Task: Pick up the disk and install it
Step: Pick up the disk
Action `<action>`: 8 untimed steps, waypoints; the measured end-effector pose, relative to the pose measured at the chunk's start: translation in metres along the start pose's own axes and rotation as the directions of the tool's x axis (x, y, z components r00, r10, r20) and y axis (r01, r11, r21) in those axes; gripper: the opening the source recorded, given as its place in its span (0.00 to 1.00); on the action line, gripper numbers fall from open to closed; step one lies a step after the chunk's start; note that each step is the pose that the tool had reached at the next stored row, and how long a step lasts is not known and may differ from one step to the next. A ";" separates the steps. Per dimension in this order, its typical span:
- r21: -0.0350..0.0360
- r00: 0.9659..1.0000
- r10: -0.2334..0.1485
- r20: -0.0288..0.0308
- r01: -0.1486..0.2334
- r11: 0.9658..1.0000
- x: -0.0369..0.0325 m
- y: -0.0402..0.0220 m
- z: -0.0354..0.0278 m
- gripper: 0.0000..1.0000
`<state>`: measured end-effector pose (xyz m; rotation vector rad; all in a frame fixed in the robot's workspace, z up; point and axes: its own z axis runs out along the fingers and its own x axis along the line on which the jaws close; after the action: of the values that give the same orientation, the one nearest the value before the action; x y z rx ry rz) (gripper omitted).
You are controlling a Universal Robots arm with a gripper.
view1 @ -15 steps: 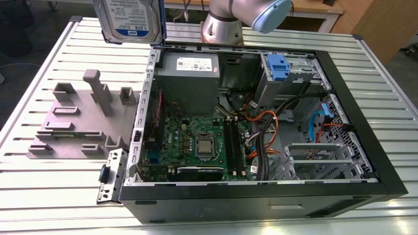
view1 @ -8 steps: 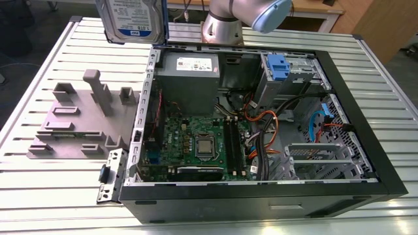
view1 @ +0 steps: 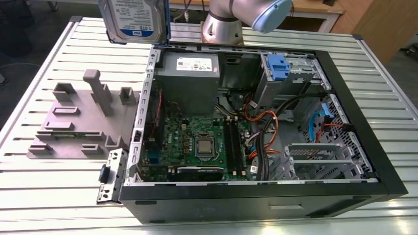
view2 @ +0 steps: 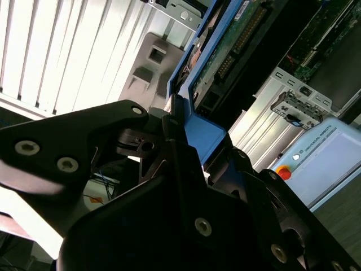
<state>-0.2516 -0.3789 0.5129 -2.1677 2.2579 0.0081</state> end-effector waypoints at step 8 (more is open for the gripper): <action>0.000 1.000 0.000 0.000 0.000 1.000 -0.0001 -0.0019 0.0000 0.36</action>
<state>-0.2496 -0.3789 0.5129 -2.1678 2.2579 0.0081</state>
